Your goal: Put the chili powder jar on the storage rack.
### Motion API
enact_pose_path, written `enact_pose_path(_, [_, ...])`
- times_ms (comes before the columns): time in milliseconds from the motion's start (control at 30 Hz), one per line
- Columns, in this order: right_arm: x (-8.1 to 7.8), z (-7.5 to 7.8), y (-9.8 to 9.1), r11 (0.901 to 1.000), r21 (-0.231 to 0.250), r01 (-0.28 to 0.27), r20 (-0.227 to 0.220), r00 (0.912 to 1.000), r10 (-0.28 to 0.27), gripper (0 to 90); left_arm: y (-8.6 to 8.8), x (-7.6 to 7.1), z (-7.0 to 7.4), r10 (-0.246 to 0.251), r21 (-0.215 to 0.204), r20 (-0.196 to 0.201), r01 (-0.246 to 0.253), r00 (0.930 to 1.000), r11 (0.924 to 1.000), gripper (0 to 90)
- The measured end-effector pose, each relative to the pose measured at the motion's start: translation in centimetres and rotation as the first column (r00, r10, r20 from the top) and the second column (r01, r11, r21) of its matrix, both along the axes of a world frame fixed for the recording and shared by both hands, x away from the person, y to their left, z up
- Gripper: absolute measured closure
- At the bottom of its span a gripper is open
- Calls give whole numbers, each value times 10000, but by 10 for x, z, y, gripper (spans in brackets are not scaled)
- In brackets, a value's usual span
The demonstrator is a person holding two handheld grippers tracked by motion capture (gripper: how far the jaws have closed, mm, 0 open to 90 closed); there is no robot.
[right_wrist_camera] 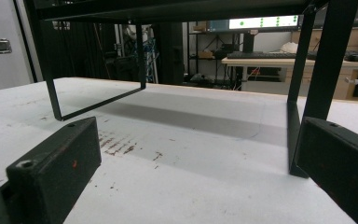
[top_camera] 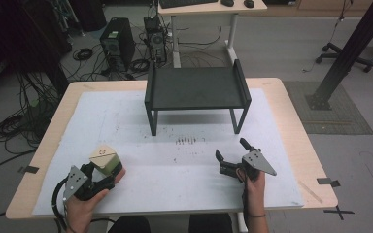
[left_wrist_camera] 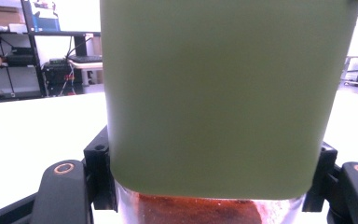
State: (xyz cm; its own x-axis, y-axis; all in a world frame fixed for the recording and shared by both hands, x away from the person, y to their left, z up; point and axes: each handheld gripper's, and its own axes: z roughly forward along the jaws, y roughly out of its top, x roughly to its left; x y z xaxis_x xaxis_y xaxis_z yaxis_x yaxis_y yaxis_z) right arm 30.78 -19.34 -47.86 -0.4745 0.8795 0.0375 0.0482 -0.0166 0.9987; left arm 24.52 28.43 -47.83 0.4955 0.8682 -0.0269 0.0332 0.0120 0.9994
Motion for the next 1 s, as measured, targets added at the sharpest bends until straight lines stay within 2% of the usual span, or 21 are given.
enact_pose_path(567, [0, 0, 0, 10000, -3, -8, -30, 10000, 8, 0, 0, 0, 0, -3, -5, -18, 3, 10000, 10000, 292])
enact_pose_path(1000, [0, 0, 0, 10000, 14, -14, -39, 10000, 14, 0, 0, 0, 2, 59, -81, -203, -61, 9998, 9999, 291])
